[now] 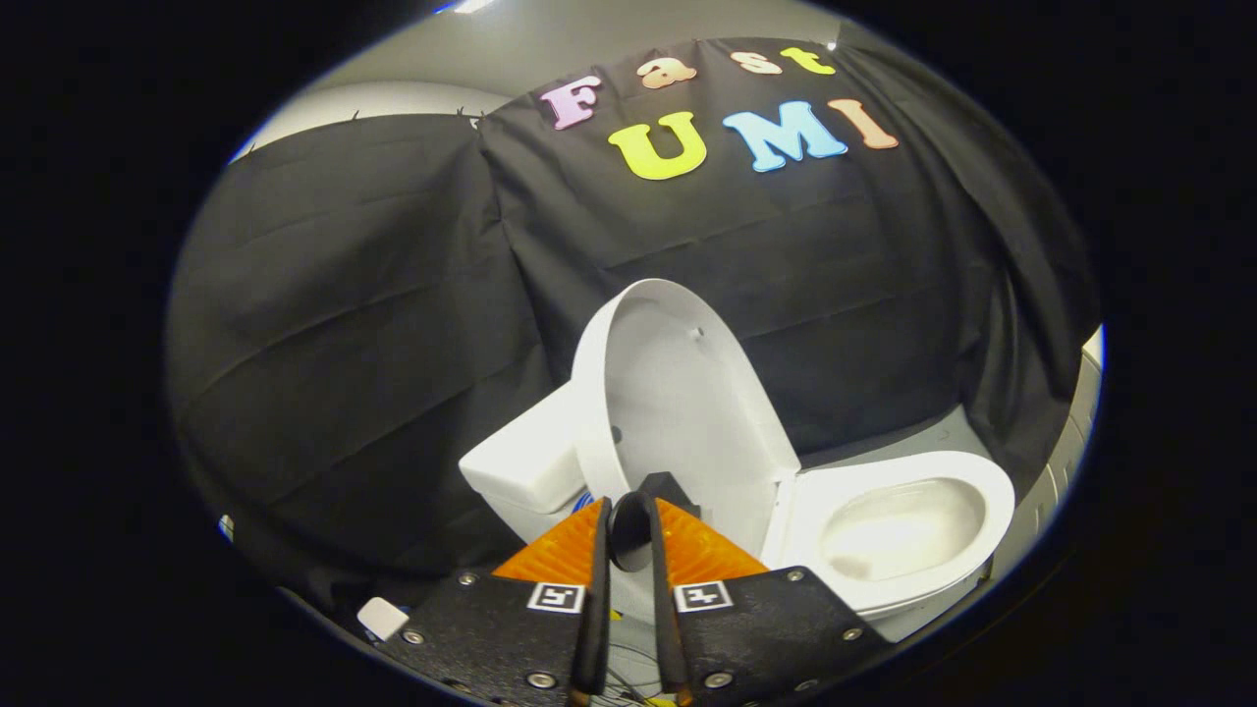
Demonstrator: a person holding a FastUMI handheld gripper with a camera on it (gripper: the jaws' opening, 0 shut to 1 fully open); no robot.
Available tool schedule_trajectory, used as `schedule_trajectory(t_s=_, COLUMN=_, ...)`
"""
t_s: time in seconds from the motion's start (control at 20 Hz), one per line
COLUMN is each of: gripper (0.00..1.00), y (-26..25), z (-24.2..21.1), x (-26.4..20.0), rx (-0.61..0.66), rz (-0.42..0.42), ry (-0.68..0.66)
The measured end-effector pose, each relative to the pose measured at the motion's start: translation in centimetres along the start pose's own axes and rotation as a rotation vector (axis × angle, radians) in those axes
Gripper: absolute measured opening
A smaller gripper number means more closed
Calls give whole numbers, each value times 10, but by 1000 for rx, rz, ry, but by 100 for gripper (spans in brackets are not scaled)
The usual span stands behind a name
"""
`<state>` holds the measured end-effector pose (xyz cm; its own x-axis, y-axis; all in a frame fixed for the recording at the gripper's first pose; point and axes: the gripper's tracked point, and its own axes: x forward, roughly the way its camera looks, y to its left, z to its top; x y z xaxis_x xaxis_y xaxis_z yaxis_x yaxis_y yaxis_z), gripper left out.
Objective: Open the toilet lid.
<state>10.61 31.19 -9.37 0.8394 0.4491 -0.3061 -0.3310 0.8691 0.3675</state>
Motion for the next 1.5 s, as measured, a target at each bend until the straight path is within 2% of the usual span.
schedule_trajectory(t_s=0.05, gripper=37, y=4, z=6, x=-8, rx=6, rz=25, ry=-11)
schedule_trajectory(t_s=0.2, gripper=92, y=-8, z=46, x=-36, rx=-82, rz=-4, ry=-124)
schedule_trajectory(t_s=0.25, gripper=96, y=-11, z=56, x=-44, rx=-106, rz=-7, ry=-156)
schedule_trajectory(t_s=0.45, gripper=95, y=-32, z=87, x=-73, rx=-147, rz=-29, ry=-232)
schedule_trajectory(t_s=0.7, gripper=95, y=-70, z=111, x=-109, rx=-184, rz=-98, ry=-285)
schedule_trajectory(t_s=1.15, gripper=95, y=-135, z=104, x=-155, rx=-317, rz=-238, ry=-296)
schedule_trajectory(t_s=1.5, gripper=95, y=-166, z=113, x=-195, rx=-321, rz=-302, ry=-340)
